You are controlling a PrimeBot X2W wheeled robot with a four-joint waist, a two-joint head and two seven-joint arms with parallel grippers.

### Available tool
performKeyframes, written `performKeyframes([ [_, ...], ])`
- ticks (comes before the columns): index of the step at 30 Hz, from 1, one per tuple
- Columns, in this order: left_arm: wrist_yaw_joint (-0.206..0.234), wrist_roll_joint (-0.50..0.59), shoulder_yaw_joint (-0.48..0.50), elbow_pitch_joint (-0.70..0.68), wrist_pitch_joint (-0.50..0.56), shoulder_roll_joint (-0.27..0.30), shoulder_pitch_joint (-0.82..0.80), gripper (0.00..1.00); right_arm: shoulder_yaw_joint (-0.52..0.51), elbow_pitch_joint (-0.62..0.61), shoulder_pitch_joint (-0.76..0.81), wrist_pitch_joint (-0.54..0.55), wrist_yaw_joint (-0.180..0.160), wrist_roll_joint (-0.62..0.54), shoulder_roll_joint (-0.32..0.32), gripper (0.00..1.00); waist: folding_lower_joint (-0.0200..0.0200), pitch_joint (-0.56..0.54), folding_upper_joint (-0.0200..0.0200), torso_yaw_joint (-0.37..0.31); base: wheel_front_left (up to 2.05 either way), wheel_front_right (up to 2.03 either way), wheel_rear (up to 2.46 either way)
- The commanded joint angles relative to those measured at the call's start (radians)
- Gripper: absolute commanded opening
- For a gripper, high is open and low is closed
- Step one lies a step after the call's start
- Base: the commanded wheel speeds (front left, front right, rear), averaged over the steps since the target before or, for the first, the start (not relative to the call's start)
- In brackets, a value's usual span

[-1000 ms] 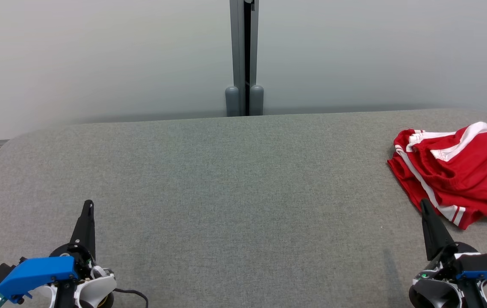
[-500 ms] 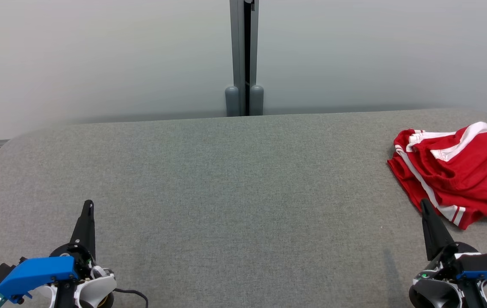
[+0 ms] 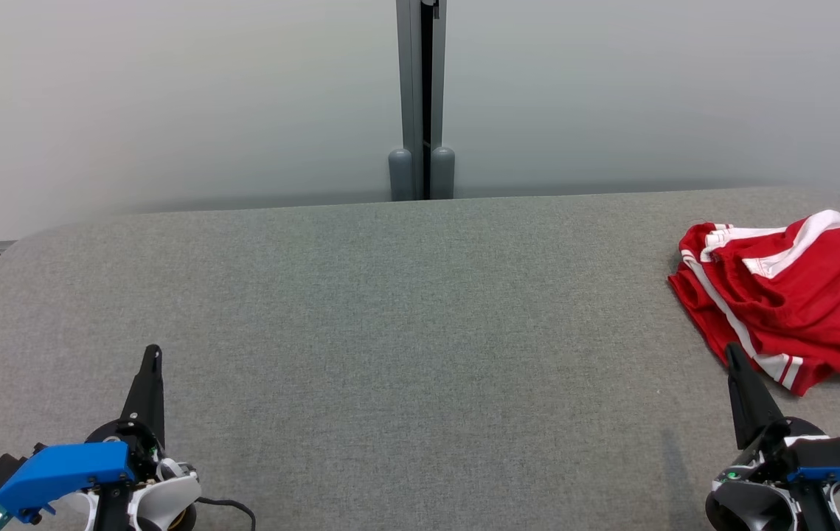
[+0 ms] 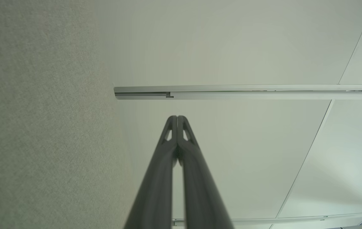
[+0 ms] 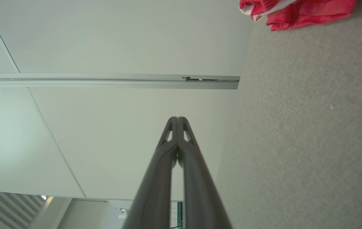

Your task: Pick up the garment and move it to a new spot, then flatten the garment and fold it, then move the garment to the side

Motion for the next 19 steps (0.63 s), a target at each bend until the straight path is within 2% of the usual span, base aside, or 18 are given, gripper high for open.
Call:
performKeyframes([
  [1, -0.005, -0.004, 0.002, -0.004, 0.004, -0.002, -0.009, 0.00, -0.003, 0.002, -0.015, 0.003, 0.001, 0.001, -0.001, 0.00, 0.0000, 0.000, -0.0001, 0.000, 0.00, 0.00, 0.00],
  [19, -0.005, -0.004, 0.002, -0.004, 0.003, -0.002, -0.009, 0.00, -0.004, 0.002, -0.015, 0.004, 0.001, 0.000, 0.000, 0.00, 0.0000, 0.000, -0.0001, 0.000, 0.00, 0.00, 0.00],
])
